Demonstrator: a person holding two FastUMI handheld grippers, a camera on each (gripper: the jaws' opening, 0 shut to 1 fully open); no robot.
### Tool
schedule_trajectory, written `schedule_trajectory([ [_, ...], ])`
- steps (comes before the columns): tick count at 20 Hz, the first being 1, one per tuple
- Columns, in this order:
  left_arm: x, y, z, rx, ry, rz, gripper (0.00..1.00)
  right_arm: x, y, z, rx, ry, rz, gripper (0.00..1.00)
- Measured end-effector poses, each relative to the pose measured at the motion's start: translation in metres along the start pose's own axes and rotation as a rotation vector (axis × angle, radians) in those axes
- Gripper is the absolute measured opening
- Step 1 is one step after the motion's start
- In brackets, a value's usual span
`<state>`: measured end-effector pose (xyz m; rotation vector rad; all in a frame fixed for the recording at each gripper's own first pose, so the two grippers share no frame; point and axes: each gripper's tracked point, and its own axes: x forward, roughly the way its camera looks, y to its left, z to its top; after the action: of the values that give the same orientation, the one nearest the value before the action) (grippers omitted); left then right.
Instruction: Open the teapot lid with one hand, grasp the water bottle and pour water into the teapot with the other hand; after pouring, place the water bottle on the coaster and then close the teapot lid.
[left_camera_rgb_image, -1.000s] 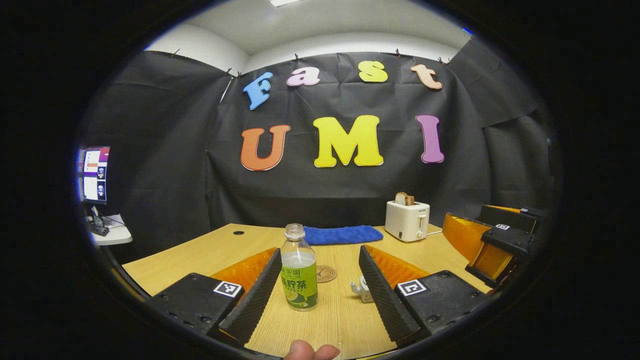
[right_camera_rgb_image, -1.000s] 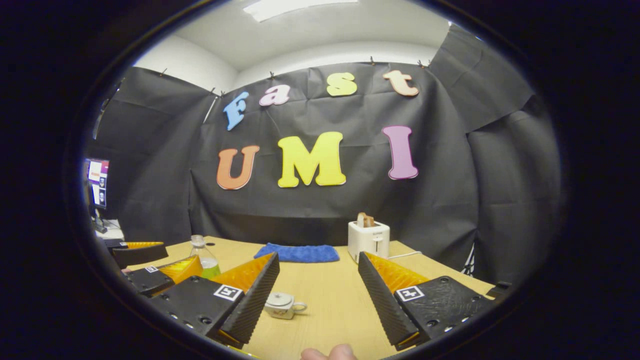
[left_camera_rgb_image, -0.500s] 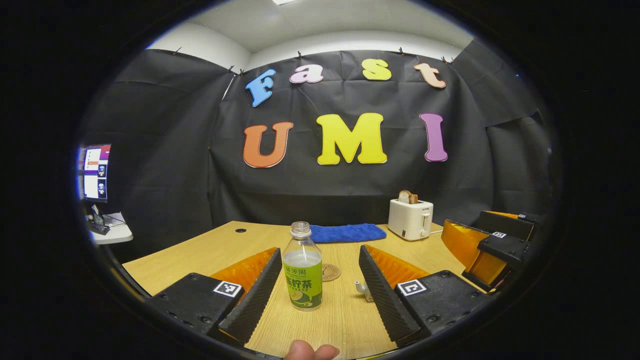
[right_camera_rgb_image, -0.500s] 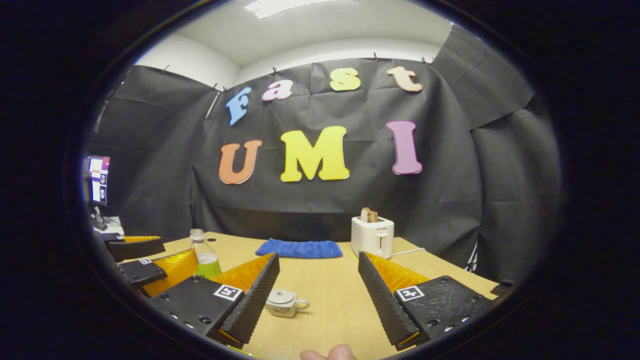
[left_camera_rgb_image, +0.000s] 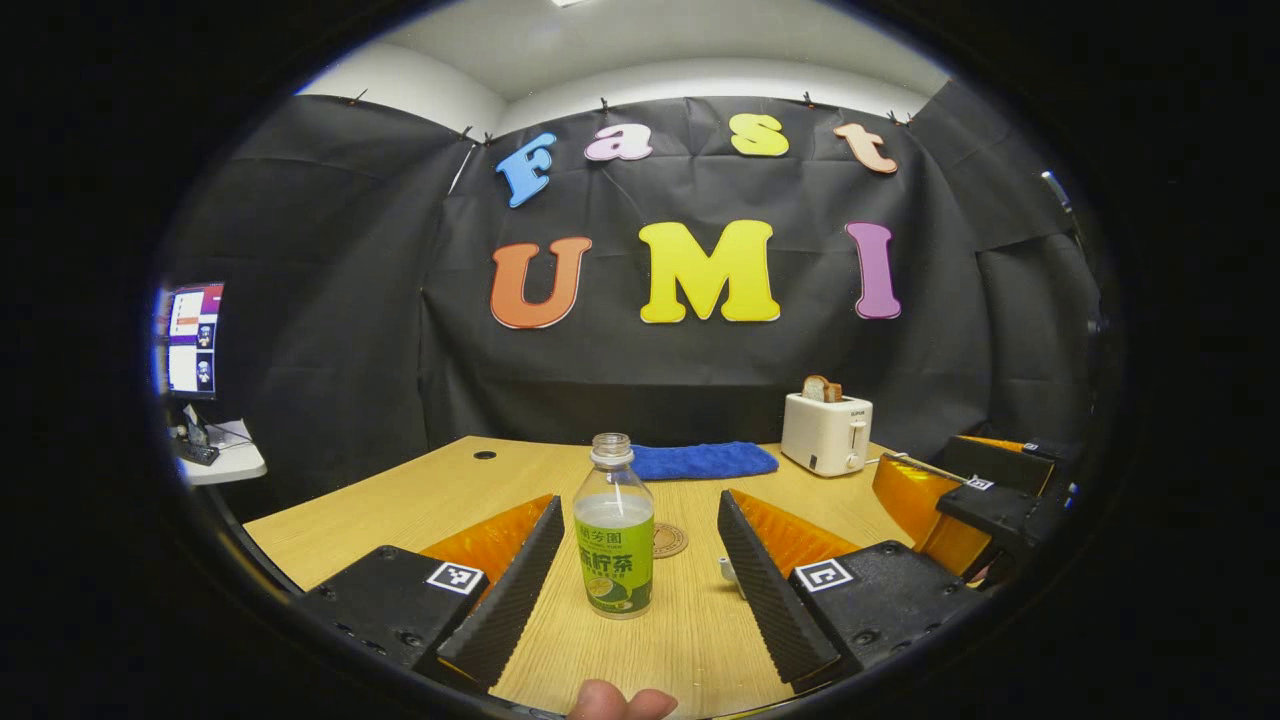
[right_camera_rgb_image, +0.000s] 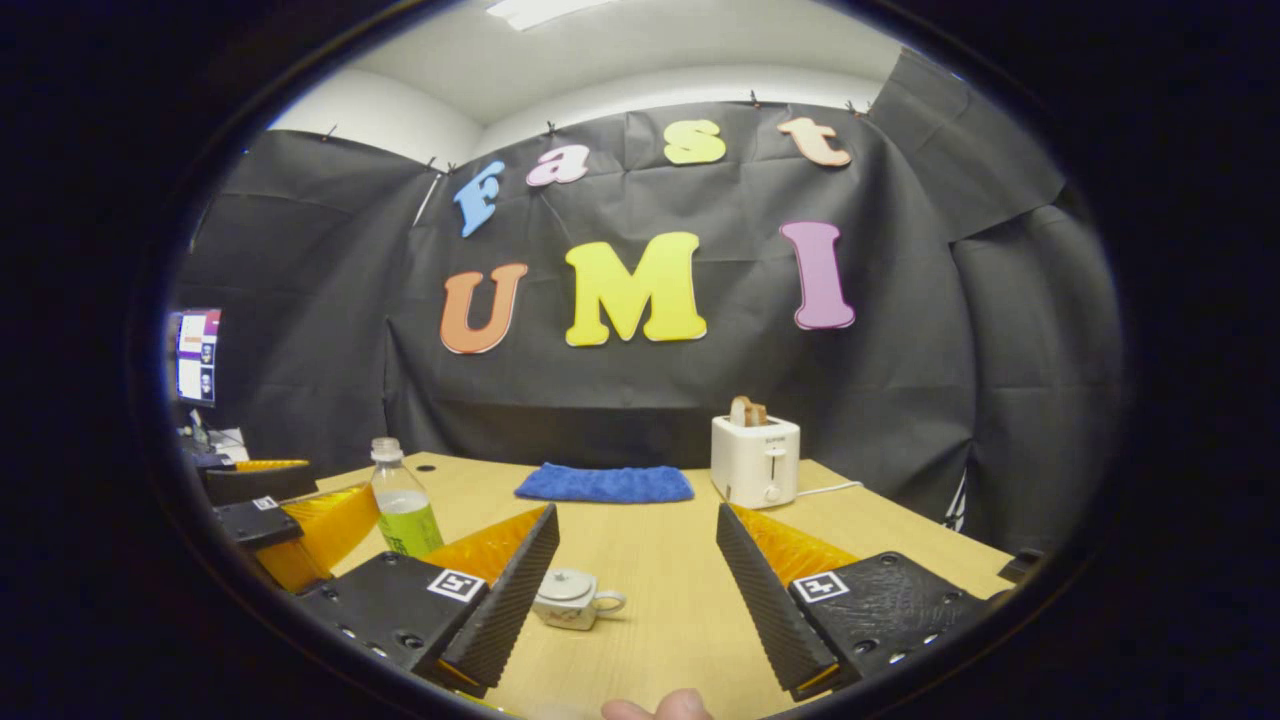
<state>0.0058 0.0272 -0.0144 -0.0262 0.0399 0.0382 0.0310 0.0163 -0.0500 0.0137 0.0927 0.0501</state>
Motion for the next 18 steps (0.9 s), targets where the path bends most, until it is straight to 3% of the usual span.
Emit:
schedule_trajectory([
  [7,-0.004,0.027,-0.007,0.008,0.019,0.044,0.97,0.037,0.033,-0.046,-0.048,0.097,0.072,0.96],
  [18,-0.007,0.048,-0.019,-0.001,0.051,0.055,0.97,0.091,0.063,-0.080,-0.083,0.168,0.094,0.96],
])
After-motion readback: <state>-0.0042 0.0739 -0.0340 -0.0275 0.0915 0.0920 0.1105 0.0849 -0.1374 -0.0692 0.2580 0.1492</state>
